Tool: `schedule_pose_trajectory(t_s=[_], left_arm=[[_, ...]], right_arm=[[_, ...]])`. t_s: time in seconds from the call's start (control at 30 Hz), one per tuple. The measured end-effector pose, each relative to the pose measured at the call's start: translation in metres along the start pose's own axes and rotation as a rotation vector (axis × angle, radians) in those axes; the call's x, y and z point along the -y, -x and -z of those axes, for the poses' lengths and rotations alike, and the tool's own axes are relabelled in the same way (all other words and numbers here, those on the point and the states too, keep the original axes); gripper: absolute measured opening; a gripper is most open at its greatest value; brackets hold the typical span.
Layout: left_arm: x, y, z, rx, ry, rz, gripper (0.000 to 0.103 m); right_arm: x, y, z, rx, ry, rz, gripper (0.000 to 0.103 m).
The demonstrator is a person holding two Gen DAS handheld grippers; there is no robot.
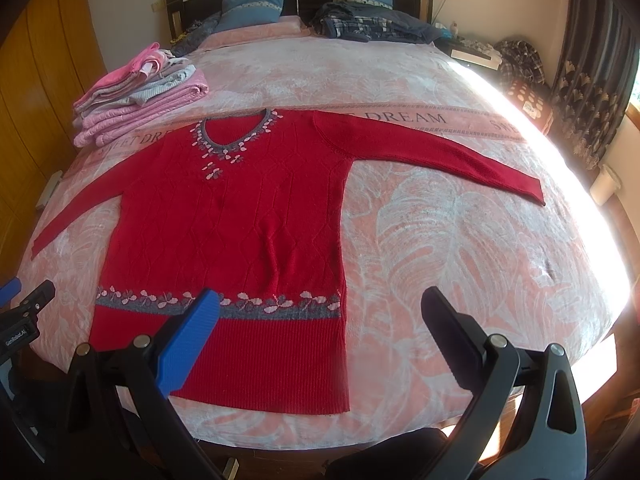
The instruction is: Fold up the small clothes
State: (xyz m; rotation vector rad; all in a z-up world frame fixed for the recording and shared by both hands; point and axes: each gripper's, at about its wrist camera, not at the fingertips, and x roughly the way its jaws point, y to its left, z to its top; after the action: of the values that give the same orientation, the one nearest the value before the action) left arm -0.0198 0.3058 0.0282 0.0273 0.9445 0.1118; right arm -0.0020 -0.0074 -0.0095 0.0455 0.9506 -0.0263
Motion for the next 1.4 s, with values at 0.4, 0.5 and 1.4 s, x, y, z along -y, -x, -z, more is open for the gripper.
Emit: schedule_pose_trajectory(t_s=[0.4, 0.5, 1.4], left_arm=[[0.0, -0.001, 0.0, -0.004, 0.003, -0.002, 0.099], [-0.001, -0.001, 0.001, -0.004, 0.005, -0.003, 0.099], [0.011, -0.046, -0.023, -0.106, -0.003, 0.019, 0.099]], right_arm=[[0.0, -0.002, 0.0, -0.003, 0.001, -0.002, 0.1], [0.001, -0.002, 0.0, -0.005, -0.001, -0.003, 0.1], [0.053, -0.033, -0.035, -0.033, -0.125, -0.017, 0.1]])
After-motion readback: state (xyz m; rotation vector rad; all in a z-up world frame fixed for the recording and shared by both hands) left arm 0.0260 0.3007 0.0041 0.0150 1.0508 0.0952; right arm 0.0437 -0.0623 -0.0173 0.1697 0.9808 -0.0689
